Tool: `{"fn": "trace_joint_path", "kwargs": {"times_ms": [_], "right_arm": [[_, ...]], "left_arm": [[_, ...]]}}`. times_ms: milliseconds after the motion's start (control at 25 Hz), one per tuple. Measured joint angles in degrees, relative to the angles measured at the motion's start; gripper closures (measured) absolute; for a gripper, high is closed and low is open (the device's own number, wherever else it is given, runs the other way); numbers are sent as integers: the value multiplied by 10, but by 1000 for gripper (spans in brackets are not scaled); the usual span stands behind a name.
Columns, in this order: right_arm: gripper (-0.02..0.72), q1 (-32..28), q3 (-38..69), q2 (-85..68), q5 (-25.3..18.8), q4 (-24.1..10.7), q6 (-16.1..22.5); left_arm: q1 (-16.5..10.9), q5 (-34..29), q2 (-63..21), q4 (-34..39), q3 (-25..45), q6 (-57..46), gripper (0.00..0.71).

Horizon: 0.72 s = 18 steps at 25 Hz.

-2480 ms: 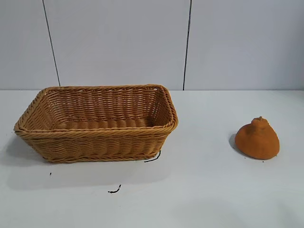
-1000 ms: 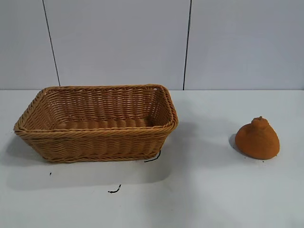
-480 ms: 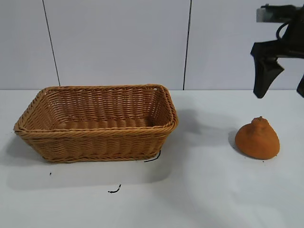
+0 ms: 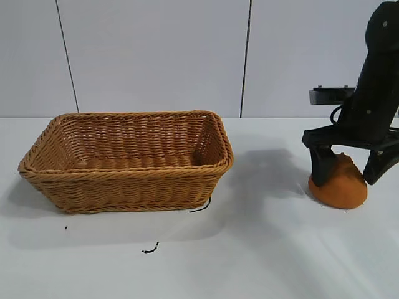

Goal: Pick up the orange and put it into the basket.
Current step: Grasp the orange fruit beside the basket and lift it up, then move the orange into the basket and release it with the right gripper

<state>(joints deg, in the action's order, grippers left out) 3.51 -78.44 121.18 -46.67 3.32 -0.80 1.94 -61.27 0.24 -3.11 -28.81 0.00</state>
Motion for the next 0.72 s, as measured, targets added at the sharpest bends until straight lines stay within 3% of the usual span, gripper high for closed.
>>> {"fn": "trace_joint_path", "kwargs": {"times_ms": [80, 120, 720], "right_arm": [[563, 0, 0, -12, -2, 0, 0], [602, 0, -4, -22, -8, 0, 0], [612, 5, -198, -106, -99, 16, 8]], "left_arm": [[0, 0, 0, 0, 0, 0, 71], [0, 0, 0, 0, 0, 0, 71], [0, 1, 0, 0, 0, 0, 71]]}}
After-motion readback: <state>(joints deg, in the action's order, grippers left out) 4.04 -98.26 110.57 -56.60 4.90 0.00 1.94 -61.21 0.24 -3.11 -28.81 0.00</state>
